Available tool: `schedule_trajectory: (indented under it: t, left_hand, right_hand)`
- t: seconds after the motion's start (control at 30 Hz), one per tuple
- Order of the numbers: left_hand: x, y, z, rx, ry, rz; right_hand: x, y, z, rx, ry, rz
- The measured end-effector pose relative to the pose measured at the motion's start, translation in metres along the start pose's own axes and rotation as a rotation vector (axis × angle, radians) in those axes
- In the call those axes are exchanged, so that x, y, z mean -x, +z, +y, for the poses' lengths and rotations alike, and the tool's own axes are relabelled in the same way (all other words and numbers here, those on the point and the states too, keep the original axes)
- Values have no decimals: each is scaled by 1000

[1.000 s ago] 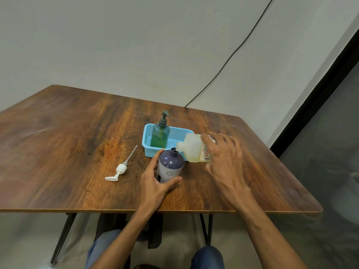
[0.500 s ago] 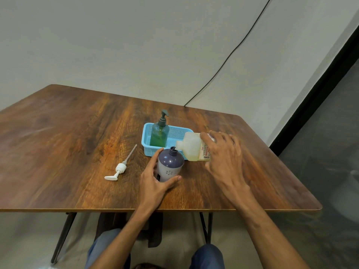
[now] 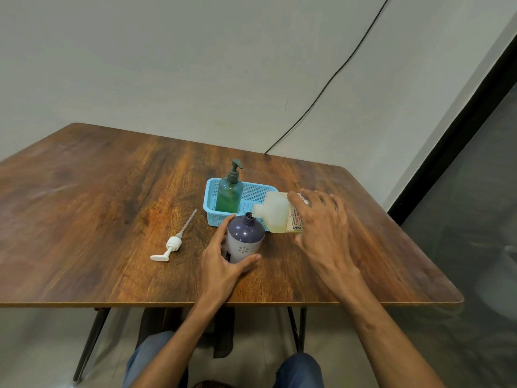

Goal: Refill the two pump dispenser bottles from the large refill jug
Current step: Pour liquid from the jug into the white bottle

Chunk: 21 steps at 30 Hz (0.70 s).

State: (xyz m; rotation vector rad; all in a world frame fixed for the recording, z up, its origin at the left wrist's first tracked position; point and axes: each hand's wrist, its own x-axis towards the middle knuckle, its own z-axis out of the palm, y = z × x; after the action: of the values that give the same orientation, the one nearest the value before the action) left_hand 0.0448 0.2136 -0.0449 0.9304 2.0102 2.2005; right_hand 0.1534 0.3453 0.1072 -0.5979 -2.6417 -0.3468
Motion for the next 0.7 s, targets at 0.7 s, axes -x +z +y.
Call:
schedule_trajectory:
  t: [0.7]
  left_hand:
    - [-1, -1, 2, 9, -1, -1]
  right_hand:
    - [-2, -1, 0, 29, -11, -3]
